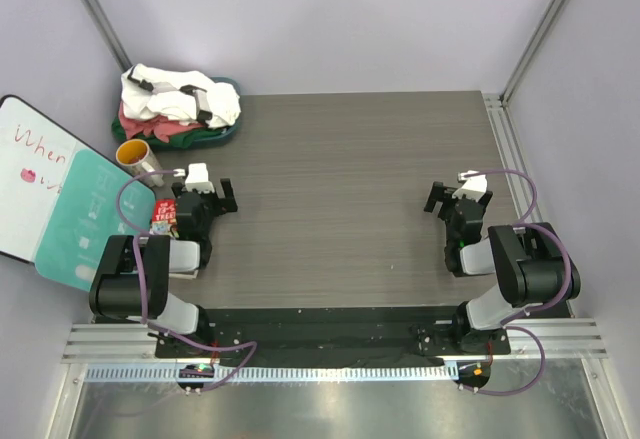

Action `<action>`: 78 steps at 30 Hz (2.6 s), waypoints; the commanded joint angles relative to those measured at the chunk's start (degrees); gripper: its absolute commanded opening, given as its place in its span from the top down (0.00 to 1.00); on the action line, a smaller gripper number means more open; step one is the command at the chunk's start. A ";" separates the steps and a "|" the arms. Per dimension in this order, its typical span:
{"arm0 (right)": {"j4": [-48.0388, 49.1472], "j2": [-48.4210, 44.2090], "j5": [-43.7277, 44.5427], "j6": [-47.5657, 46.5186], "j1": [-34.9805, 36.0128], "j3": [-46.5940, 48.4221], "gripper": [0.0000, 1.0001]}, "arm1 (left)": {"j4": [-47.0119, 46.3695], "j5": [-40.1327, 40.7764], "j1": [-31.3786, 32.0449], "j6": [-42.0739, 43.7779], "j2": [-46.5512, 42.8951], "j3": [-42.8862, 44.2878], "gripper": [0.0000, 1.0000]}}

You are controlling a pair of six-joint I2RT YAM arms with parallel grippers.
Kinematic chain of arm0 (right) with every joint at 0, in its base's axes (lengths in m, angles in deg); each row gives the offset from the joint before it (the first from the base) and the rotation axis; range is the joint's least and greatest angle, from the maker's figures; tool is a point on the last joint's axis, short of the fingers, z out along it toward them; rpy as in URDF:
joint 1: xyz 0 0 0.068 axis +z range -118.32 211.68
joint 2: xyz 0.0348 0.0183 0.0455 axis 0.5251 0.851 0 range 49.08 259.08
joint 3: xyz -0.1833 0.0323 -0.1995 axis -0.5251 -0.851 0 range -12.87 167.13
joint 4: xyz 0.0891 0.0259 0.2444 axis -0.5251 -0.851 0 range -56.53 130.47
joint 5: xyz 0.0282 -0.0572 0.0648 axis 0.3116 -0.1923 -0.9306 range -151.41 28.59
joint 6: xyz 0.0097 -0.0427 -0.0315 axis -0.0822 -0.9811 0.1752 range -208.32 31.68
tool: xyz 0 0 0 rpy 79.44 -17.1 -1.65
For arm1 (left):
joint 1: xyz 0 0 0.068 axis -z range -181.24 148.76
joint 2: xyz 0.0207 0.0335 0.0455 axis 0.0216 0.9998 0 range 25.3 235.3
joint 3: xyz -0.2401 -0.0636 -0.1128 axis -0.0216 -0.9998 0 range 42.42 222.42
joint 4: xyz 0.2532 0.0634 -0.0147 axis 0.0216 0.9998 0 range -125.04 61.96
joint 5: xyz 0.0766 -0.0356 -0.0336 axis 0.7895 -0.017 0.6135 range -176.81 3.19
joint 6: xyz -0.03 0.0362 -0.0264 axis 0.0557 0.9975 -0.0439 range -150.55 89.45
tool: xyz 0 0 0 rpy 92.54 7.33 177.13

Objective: Fold and stack the t-shirts
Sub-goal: Grab the tshirt from the pile

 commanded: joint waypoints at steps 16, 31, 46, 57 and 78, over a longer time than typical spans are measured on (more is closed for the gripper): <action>-3.82 -6.56 -7.77 -2.63 -0.15 3.13 0.00 | 12.04 -6.39 -0.20 2.57 -6.75 6.46 0.00; -91.70 1.21 -30.62 -27.06 -0.15 62.50 0.00 | 94.49 -11.09 -0.82 37.88 10.78 72.42 0.00; -94.20 11.07 -32.39 -29.79 -0.24 72.92 0.01 | 98.15 1.42 -3.54 53.55 35.60 99.38 0.00; -93.94 13.26 -31.15 -30.05 -0.24 73.00 0.00 | 90.41 -10.28 -2.58 55.92 24.43 85.23 0.05; -94.02 13.18 -32.03 -29.35 -0.15 74.06 0.01 | 75.29 -2.81 0.30 54.70 28.23 86.11 1.00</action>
